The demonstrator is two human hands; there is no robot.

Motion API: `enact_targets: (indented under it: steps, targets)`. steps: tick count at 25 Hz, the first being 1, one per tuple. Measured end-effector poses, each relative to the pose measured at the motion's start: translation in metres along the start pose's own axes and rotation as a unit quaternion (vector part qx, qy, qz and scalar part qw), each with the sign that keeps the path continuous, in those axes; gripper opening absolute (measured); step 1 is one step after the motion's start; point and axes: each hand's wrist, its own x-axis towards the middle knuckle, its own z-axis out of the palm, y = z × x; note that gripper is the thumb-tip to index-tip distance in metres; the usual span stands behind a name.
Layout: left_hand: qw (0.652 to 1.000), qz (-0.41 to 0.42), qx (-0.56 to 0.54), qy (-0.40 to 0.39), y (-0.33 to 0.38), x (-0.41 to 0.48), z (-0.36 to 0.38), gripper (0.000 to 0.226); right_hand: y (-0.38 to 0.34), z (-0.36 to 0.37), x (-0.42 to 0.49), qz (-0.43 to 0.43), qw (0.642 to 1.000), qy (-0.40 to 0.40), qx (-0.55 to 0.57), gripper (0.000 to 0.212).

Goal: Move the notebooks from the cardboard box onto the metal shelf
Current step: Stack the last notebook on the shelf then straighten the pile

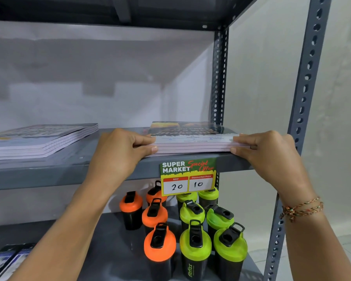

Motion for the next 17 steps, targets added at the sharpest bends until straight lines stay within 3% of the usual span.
enact_targets:
  steps: [9,17]
  targets:
    - [0.999,0.011,0.023,0.024,0.000,-0.006,0.002,0.035,0.003,0.005,-0.001,-0.029,0.999,0.019,-0.031,0.029]
    - [0.998,0.002,0.052,0.042,0.007,-0.008,0.007,0.034,0.003,0.006,0.014,-0.023,1.000,-0.015,-0.010,0.031]
